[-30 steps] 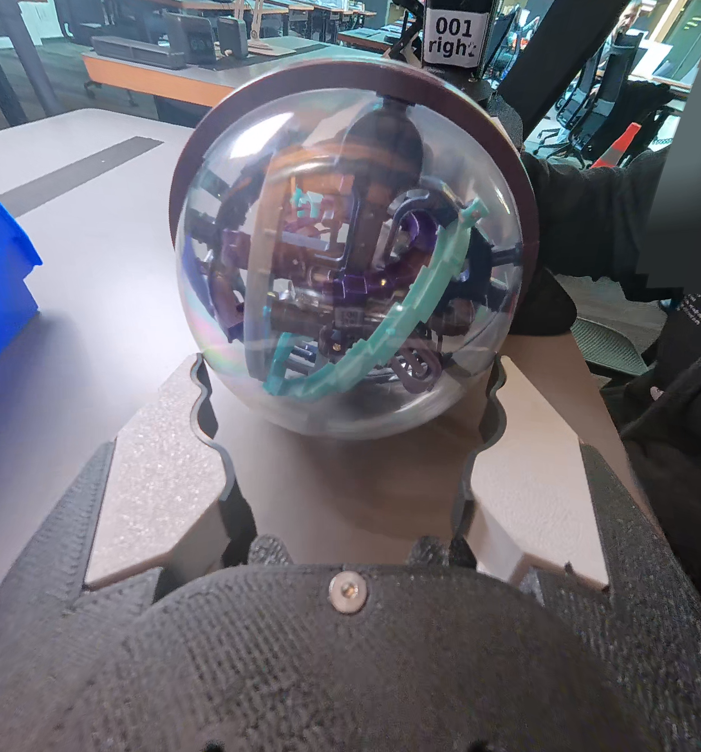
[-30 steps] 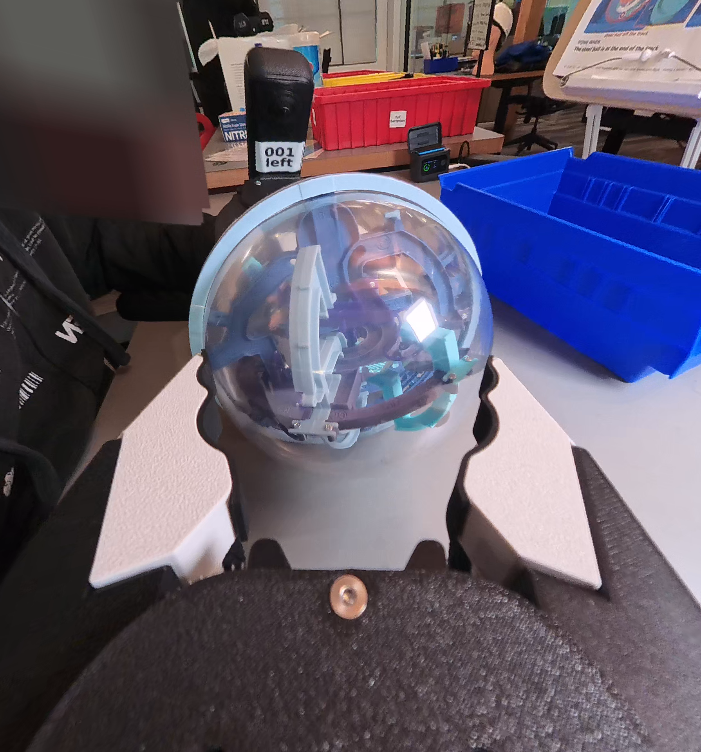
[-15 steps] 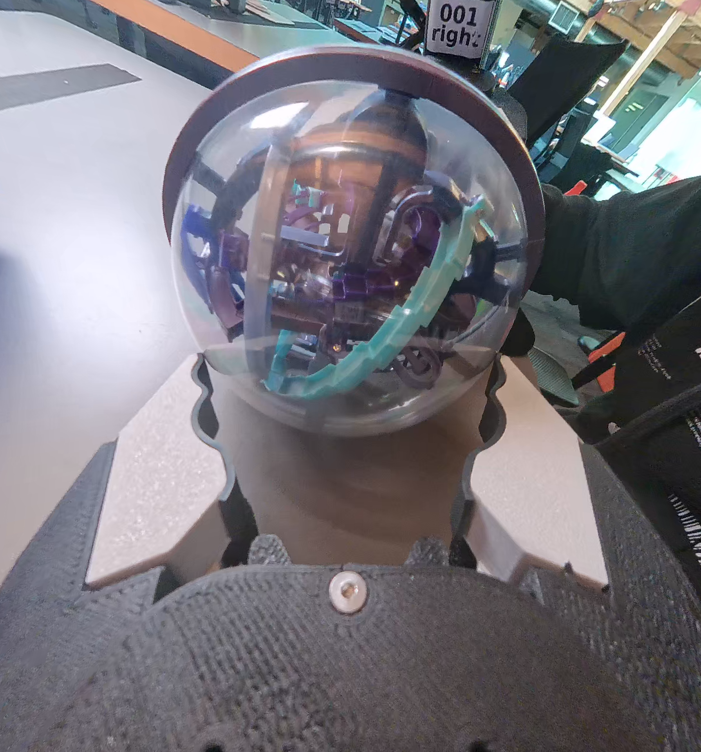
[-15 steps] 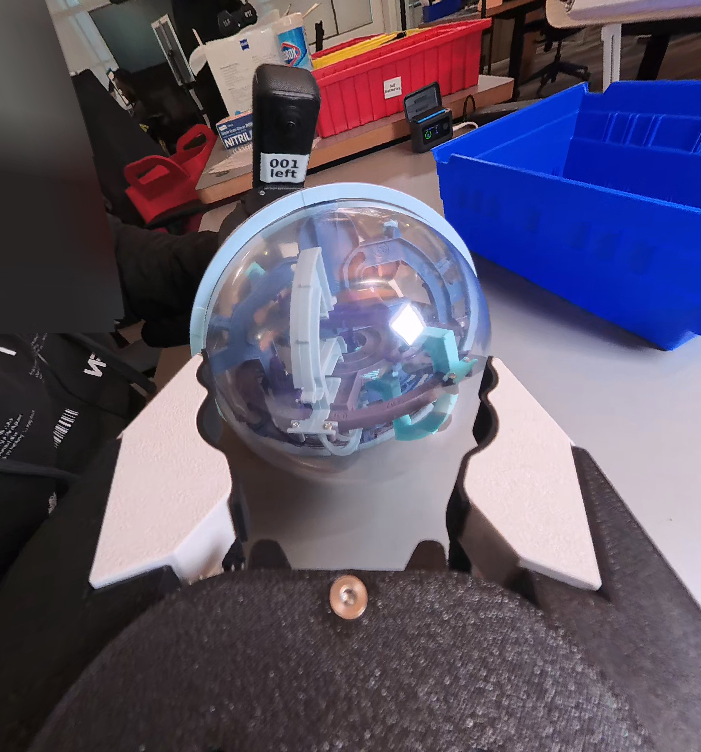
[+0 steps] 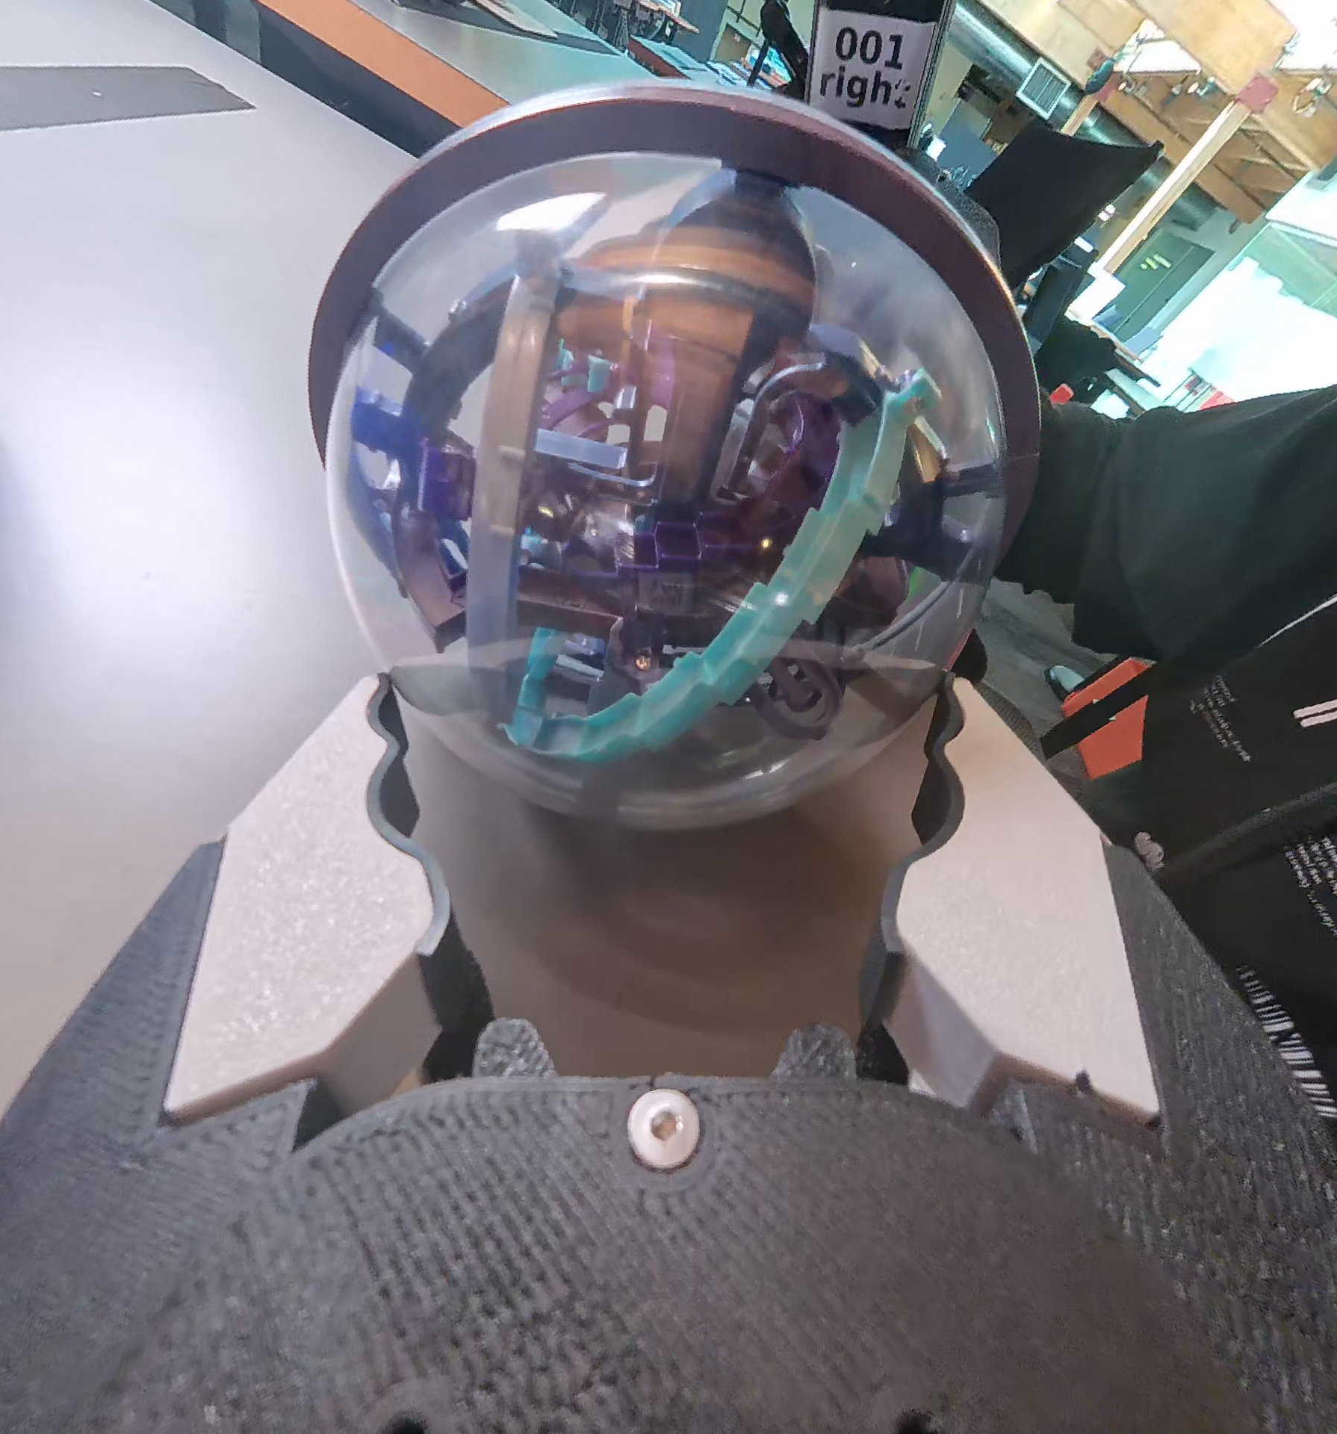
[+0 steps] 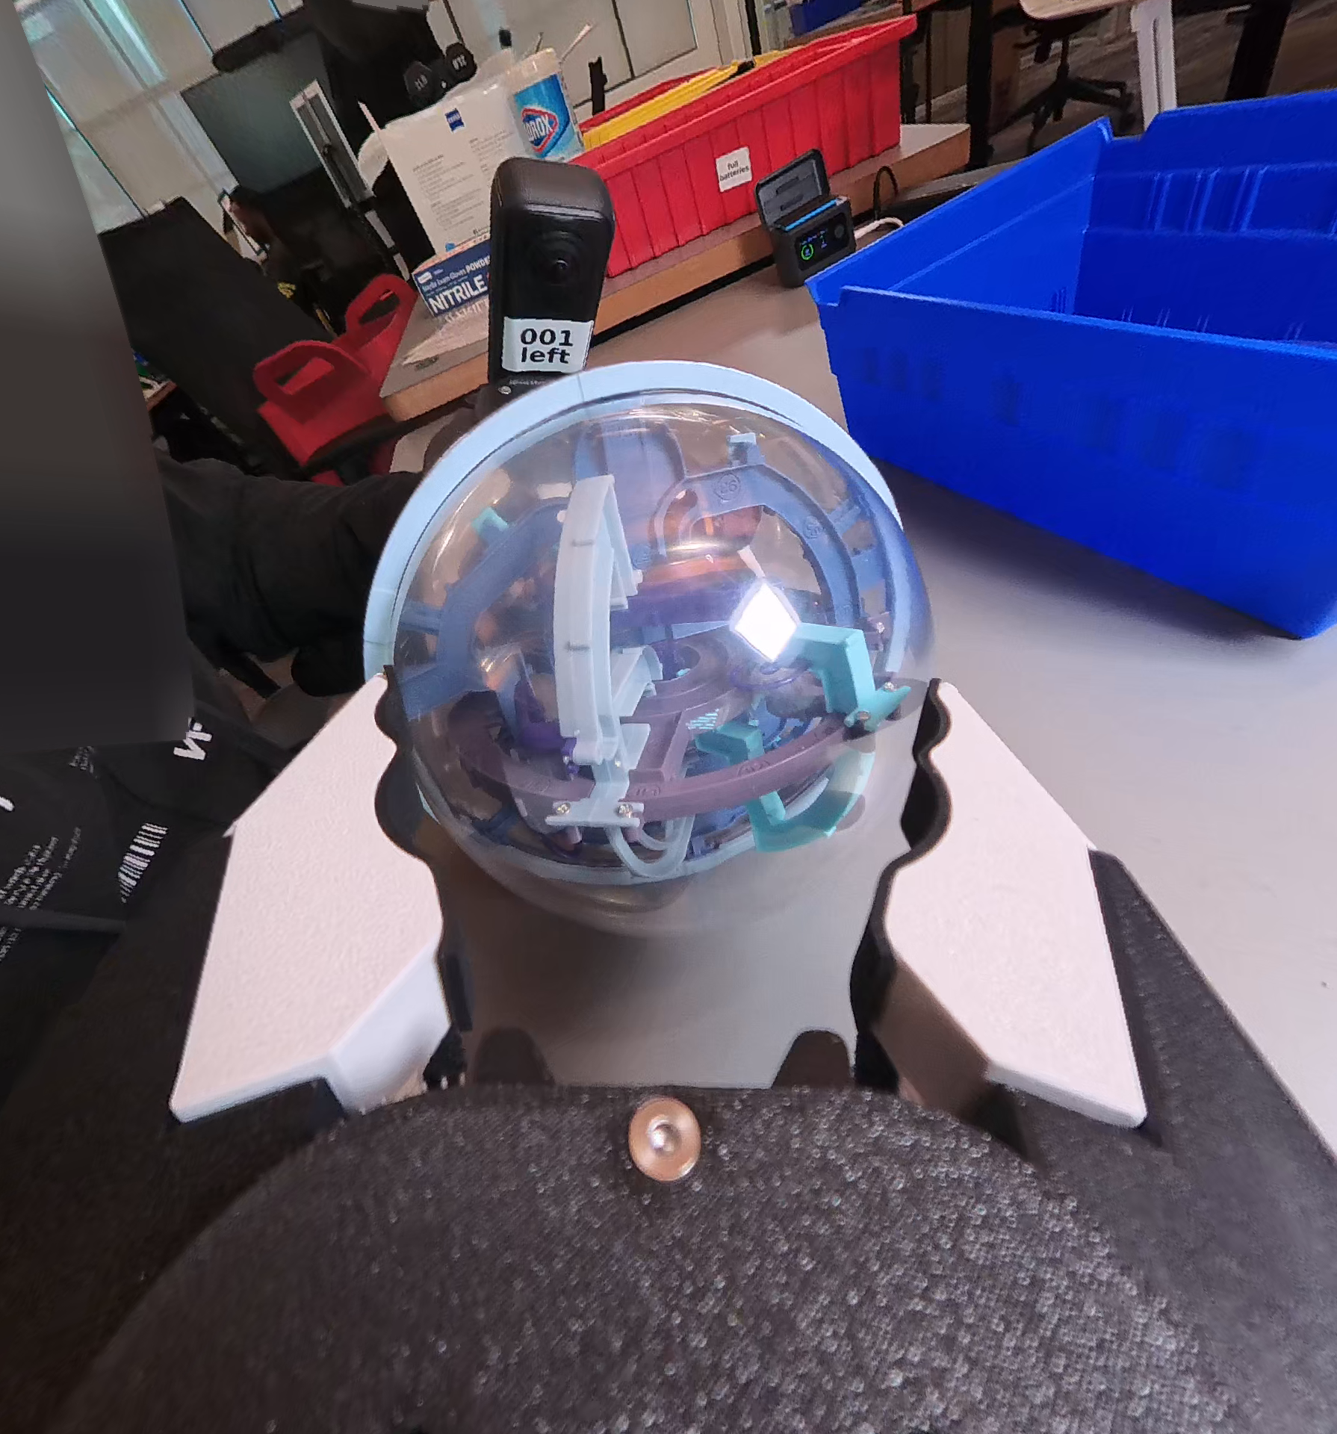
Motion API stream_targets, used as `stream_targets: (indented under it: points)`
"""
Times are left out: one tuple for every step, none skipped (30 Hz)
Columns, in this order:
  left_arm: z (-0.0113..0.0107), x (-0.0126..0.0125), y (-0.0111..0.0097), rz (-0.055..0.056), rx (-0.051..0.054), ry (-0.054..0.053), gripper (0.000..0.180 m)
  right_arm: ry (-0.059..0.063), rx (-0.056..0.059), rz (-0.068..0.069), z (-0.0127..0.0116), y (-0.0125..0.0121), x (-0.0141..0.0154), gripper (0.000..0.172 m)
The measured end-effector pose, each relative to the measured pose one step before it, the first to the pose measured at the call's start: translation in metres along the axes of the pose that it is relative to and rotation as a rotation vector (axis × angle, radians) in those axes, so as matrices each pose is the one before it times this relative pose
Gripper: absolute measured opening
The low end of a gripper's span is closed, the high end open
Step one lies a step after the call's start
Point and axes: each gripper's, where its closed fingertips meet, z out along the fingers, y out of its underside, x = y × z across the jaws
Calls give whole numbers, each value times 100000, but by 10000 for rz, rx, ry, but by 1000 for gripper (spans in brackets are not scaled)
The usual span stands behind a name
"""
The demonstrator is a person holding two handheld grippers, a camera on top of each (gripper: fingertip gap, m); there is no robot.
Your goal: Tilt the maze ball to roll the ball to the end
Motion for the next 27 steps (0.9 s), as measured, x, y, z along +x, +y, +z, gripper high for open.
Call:
stream_targets:
  points:
    - [2, -6, 55, 209, -42, -63, 131, 33, -36, -218, 10, 26, -93, 126]
    - [-2, -15, 56, 270, -48, -94, 131, 39, -23, -266, -13, 37, -106, 126]
    - [-2, -3, 23, 305, -32, -119, 131, 39, -1, -273, -21, 40, -118, 127]
    - [-11, -6, -24, 288, -6, -115, 131, 40, 29, -256, -39, 36, -109, 127]
    - [-21, 9, -37, 268, 9, -95, 131, 47, 57, -240, -38, 13, -108, 127]
    - [-36, 4, -18, 249, -3, -79, 131, 50, 69, -223, -15, 12, -108, 127]
    - [-50, 2, -48, 257, 13, -83, 131, 54, 70, -222, -17, 26, -114, 127]
    - [-61, -1, -43, 279, 8, -88, 131, 56, 79, -225, -9, 24, -110, 127]
    - [-76, -8, -67, 263, 21, -85, 131, 57, 90, -203, -8, 40, -94, 127]
    - [-88, -24, -87, 234, 42, -68, 131, 59, 91, -161, 2, 56, -86, 127]
    - [-72, -10, -32, 174, 22, -36, 131, 58, 92, -114, 12, 74, -62, 127]
    - [-42, -21, 25, 148, -6, -22, 131, 58, 96, -99, 25, 82, -69, 126]
    - [-38, -16, 63, 153, -13, -23, 130, 56, 110, -98, 22, 51, -57, 126]
    - [-40, -9, -36, 102, 39, -7, 131, 47, 125, -64, 12, -2, -48, 127]
    - [-42, -26, -49, 77, 55, -1, 131, 34, 85, -29, 10, 24, -12, 127]
    - [-36, -31, -42, 49, 52, 7, 131, 26, 62, -23, 6, 12, 1, 126]
    - [-23, -29, -16, 68, 29, -2, 131, 24, 50, -49, 12, -3, -8, 127]
    - [-6, -31, 7, 89, 25, -11, 131, 27, 34, -82, 9, -2, -10, 127]
    - [3, -41, 11, 84, 26, -6, 131, 31, 6, -85, 10, 2, -14, 127]
    - [14, -25, 25, 82, 12, -1, 131, 37, -16, -95, 9, -11, -23, 127]
    - [42, -21, 27, 98, -4, -9, 131, 41, -26, -112, -9, -27, -18, 127]
    - [61, -21, 37, 77, -8, -4, 131, 43, -39, -108, -29, -70, -17, 127]
    - [95, 9, 51, 16, -13, 23, 131, 42, -58, -84, -30, -117, -11, 127]
    - [137, 51, 92, -34, -24, 51, 131, 39, -49, -82, -48, -199, -39, 127]
    - [177, 66, 128, -45, -38, 59, 130, 35, -25, -108, -35, -276, -62, 127]
    - [207, 89, 195, -36, -83, 53, 130, 30, -60, -131, -45, -254, -73, 127]
    - [238, 90, 296, -16, -149, 39, 130, 19, -130, -149, -10, -146, -93, 127]
